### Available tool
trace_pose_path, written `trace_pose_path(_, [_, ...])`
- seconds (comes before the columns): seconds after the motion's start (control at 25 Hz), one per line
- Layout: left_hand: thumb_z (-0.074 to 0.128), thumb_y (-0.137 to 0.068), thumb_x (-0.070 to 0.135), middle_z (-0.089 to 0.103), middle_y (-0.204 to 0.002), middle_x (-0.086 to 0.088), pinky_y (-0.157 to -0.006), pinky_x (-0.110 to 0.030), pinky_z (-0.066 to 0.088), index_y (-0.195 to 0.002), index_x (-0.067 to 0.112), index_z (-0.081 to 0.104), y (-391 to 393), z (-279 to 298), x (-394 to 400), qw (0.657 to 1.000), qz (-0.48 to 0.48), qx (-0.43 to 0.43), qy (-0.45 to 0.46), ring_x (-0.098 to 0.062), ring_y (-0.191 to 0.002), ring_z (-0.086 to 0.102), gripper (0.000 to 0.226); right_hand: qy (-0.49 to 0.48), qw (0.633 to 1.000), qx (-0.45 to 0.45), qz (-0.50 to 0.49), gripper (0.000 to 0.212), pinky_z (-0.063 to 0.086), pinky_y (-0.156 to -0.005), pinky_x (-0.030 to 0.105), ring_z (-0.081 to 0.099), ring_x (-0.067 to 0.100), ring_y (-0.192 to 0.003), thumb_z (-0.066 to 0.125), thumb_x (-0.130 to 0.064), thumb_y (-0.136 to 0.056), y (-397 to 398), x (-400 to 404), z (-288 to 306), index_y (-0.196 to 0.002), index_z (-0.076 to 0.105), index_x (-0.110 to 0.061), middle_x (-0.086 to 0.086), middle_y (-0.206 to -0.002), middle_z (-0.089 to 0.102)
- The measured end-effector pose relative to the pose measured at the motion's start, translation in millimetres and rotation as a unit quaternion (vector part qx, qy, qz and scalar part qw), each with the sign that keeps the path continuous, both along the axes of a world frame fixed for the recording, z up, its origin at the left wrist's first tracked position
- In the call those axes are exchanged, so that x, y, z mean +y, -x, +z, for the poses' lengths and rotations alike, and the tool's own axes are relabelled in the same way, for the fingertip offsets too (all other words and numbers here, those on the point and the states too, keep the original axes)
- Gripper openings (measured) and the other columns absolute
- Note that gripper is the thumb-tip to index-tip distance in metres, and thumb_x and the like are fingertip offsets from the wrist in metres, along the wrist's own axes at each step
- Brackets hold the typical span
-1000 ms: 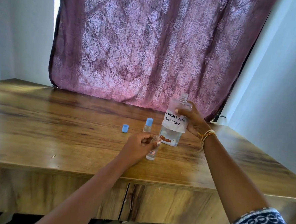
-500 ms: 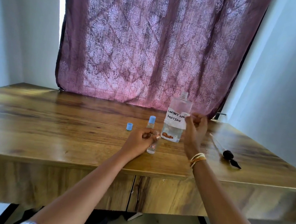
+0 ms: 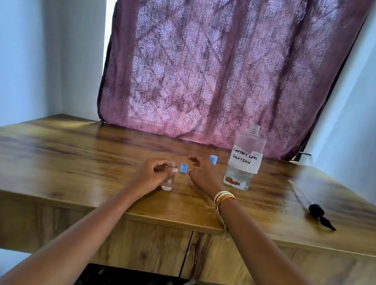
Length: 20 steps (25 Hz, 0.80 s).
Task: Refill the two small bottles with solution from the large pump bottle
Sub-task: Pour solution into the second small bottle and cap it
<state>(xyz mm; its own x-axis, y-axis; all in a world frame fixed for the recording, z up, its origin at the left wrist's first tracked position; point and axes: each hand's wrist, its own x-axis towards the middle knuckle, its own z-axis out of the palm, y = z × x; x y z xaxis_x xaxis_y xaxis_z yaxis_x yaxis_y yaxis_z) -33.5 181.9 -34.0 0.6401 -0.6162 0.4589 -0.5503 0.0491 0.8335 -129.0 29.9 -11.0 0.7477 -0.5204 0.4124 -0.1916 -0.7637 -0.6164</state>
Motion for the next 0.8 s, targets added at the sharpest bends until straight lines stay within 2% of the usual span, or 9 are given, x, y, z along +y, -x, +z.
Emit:
trace_pose_path(0.12, [0.075, -0.080, 0.025, 0.076, -0.090, 0.002, -0.080, -0.040, 0.056, -0.097, 0.024, 0.075, -6.1, -3.0, 5.4, 1.000, 0.004, 0.009, 0.010, -0.020, -0.089, 0.071, 0.017, 0.082, 0.992, 0.096, -0.016, 0.034, 0.039, -0.078, 0.030, 0.059, 0.034, -0.106, 0.052, -0.002, -0.082, -20.5, 2.5, -2.5, -0.116, 0.058, -0.001, 0.019, -0.114, 0.064])
trace_pose_path(0.16, [0.075, -0.079, 0.029, 0.077, -0.091, 0.001, -0.081, -0.043, 0.056, -0.095, 0.028, 0.075, -6.9, -4.3, 5.9, 1.000, 0.007, 0.003, 0.010, -0.021, -0.089, 0.071, 0.016, 0.097, 0.989, 0.113, -0.003, 0.033, 0.038, -0.079, 0.030, 0.057, 0.034, -0.107, 0.053, -0.002, -0.083, -25.1, 2.3, -4.9, -0.116, 0.058, 0.000, 0.019, -0.115, 0.062])
trace_pose_path(0.28, [0.075, -0.077, 0.033, 0.077, -0.091, 0.003, -0.083, -0.048, 0.055, -0.092, 0.033, 0.074, -9.7, -6.9, 5.6, 1.000, 0.003, 0.010, 0.015, -0.022, -0.090, 0.071, 0.016, 0.112, 0.985, 0.125, 0.029, 0.037, 0.040, -0.089, 0.028, 0.055, 0.028, -0.111, 0.052, 0.000, -0.084, -32.8, 1.1, -10.9, -0.118, 0.063, -0.010, 0.014, -0.121, 0.061])
trace_pose_path(0.36, [0.075, -0.077, 0.033, 0.077, -0.090, 0.002, -0.083, -0.049, 0.056, -0.091, 0.036, 0.073, -11.4, -7.9, 5.7, 1.000, 0.000, 0.021, 0.014, -0.021, -0.090, 0.071, 0.015, 0.114, 0.986, 0.113, 0.033, 0.032, 0.041, -0.086, 0.025, 0.056, 0.021, -0.103, 0.054, 0.000, -0.084, -36.2, -1.9, -12.2, -0.112, 0.066, -0.009, 0.010, -0.114, 0.062])
trace_pose_path(0.44, [0.076, -0.074, 0.036, 0.077, -0.090, 0.002, -0.085, -0.048, 0.056, -0.090, 0.037, 0.073, -11.2, -8.6, 5.0, 0.999, -0.008, 0.034, 0.013, -0.018, -0.091, 0.071, 0.016, 0.075, 0.994, 0.070, 0.028, 0.026, 0.046, -0.089, 0.033, 0.055, 0.019, -0.091, 0.052, -0.004, -0.087, -37.4, -1.5, -6.7, -0.110, 0.065, -0.002, 0.006, -0.100, 0.060])
trace_pose_path(0.52, [0.077, -0.071, 0.040, 0.077, -0.090, 0.003, -0.086, -0.044, 0.055, -0.089, 0.037, 0.072, -10.4, -8.9, 3.9, 0.999, -0.010, 0.045, 0.012, -0.015, -0.090, 0.072, 0.019, -0.042, 0.998, -0.017, 0.049, 0.020, 0.055, -0.086, 0.044, 0.061, 0.019, -0.079, 0.050, -0.009, -0.095, -33.5, 5.4, 2.0, -0.106, 0.064, -0.001, 0.001, -0.084, 0.060])
trace_pose_path(0.6, [0.077, -0.069, 0.044, 0.077, -0.088, 0.000, -0.086, -0.043, 0.055, -0.089, 0.037, 0.071, -11.8, -10.4, 2.5, 0.998, -0.008, 0.061, 0.019, -0.017, -0.089, 0.072, 0.022, -0.115, 0.983, -0.119, 0.074, 0.011, 0.058, -0.078, 0.043, 0.063, 0.015, -0.071, 0.057, -0.014, -0.095, -26.6, 18.7, 12.9, -0.096, 0.068, -0.008, -0.005, -0.074, 0.061])
trace_pose_path(0.72, [0.075, -0.077, 0.031, 0.076, -0.088, -0.003, -0.082, -0.036, 0.054, -0.095, 0.028, 0.071, -14.1, -11.4, 2.0, 0.996, -0.016, 0.079, 0.029, -0.012, -0.083, 0.071, 0.019, -0.151, 0.962, -0.206, 0.093, 0.009, 0.053, -0.061, 0.027, 0.059, 0.007, -0.061, 0.077, -0.014, -0.080, -17.5, 36.4, 25.8, -0.084, 0.071, -0.008, 0.004, -0.066, 0.067])
trace_pose_path(0.8, [0.071, -0.084, 0.019, 0.074, -0.086, -0.002, -0.075, -0.026, 0.049, -0.098, 0.021, 0.071, -13.3, -10.6, 2.0, 0.997, -0.015, 0.077, 0.027, -0.001, -0.075, 0.066, 0.014, -0.168, 0.959, -0.194, 0.120, 0.012, 0.051, -0.061, 0.016, 0.064, 0.005, -0.063, 0.079, -0.005, -0.076, -14.4, 40.0, 27.8, -0.084, 0.071, -0.002, 0.011, -0.075, 0.071])
